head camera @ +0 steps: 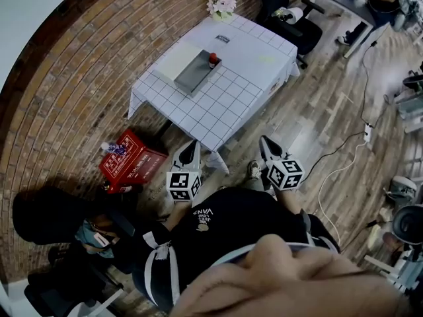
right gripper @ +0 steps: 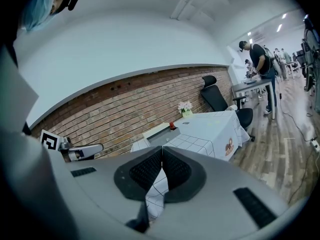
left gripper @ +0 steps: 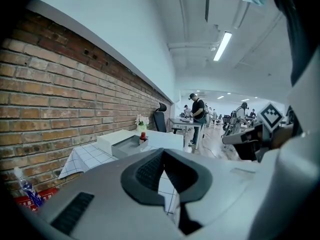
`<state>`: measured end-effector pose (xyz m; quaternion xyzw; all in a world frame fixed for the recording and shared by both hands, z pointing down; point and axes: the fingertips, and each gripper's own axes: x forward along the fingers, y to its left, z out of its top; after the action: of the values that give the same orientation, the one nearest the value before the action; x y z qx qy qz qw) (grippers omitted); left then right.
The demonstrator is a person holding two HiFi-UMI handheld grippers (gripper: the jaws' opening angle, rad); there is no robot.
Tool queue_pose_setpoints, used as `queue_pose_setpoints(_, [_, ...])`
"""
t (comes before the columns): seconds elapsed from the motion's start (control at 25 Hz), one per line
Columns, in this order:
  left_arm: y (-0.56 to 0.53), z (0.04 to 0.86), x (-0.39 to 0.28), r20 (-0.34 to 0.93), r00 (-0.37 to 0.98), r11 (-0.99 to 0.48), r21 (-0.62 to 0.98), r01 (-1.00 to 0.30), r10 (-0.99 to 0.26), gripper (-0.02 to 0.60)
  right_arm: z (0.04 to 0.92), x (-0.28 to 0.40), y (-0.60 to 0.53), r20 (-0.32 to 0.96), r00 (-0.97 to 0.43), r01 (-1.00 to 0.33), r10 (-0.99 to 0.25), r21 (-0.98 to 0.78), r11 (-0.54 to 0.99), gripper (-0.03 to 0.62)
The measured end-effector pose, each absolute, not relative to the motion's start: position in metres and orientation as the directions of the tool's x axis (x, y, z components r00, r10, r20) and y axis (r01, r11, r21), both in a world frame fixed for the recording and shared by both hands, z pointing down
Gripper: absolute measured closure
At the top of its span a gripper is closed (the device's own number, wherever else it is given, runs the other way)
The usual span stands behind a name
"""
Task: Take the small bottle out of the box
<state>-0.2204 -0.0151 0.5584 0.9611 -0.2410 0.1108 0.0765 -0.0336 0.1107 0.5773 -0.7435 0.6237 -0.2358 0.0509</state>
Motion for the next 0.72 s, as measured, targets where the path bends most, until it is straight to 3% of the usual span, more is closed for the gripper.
queue_pose_setpoints(0.72, [-0.05,0.552,-0.094,0.22,0.798,-0.797,0.114,-0.592,-0.561,0.571,0.584,0.082,0.048,0.304,-0.08,-0.924,-0.949,-0.379,-0.043,0.591])
